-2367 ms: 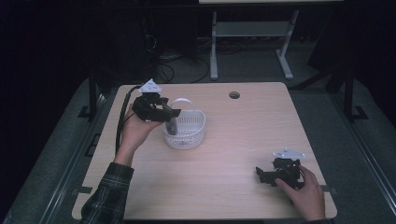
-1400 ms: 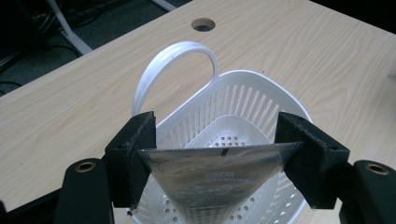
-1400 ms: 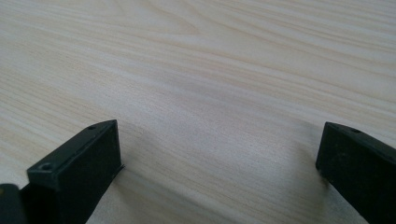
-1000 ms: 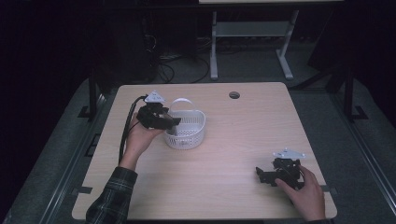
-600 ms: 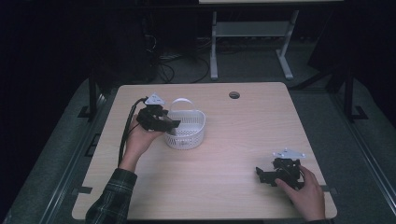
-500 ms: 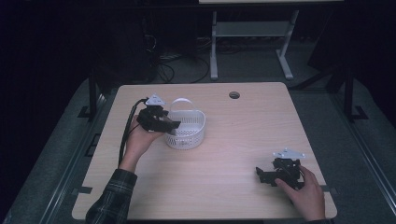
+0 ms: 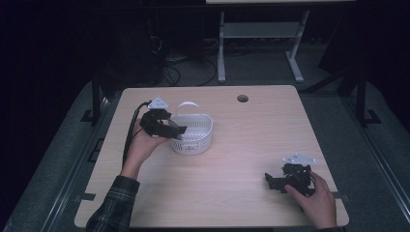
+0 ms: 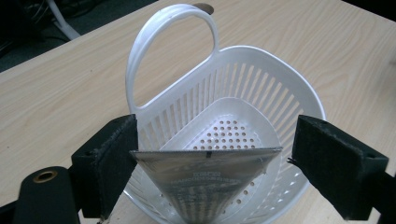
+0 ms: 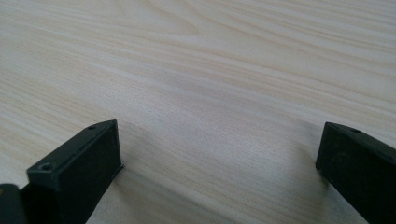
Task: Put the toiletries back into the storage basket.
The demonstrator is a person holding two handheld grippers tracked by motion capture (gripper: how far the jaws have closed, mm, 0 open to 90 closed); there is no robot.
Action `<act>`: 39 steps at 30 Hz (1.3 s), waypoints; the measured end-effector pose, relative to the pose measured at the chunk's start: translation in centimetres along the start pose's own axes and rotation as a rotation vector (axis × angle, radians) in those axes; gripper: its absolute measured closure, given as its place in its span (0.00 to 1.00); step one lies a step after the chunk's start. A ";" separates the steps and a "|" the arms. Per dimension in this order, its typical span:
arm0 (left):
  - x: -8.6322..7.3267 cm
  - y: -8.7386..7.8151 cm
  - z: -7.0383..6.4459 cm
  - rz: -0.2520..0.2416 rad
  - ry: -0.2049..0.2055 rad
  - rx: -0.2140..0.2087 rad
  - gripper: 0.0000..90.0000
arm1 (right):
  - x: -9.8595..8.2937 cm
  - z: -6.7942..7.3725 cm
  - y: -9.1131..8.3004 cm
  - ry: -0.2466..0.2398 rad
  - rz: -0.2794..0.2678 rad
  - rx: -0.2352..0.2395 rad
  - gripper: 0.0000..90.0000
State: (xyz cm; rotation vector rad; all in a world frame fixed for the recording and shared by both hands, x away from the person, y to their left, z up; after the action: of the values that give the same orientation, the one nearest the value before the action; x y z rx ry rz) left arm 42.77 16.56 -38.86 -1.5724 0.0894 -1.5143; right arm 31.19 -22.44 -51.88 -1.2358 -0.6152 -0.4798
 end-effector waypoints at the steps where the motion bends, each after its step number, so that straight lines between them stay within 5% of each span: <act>1: 0.0 -0.2 0.0 0.001 0.006 0.003 0.15 | 0.0 0.0 0.0 0.000 0.000 0.000 0.00; 17: -0.6 -2.5 -0.3 0.003 0.014 0.002 0.15 | 0.0 0.0 0.0 0.000 0.000 0.000 0.00; 39: -3.8 -5.9 -1.3 -0.009 0.007 0.030 0.15 | 0.0 0.0 0.0 -0.002 0.000 0.001 0.00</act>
State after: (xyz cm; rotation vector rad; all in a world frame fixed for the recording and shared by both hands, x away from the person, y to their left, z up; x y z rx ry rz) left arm 37.72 21.52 -38.22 -1.5460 0.0636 -1.5220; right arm 31.18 -22.45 -51.87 -1.2355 -0.6165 -0.4783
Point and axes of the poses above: each handheld gripper's, and its own axes: y roughly forward along the jaws, x roughly out of its top, z roughly to its left, the point moved 5 cm from there along y, roughly forward along the jaws, and after that the axes turned 15 degrees about y, right-handed, at the moved point
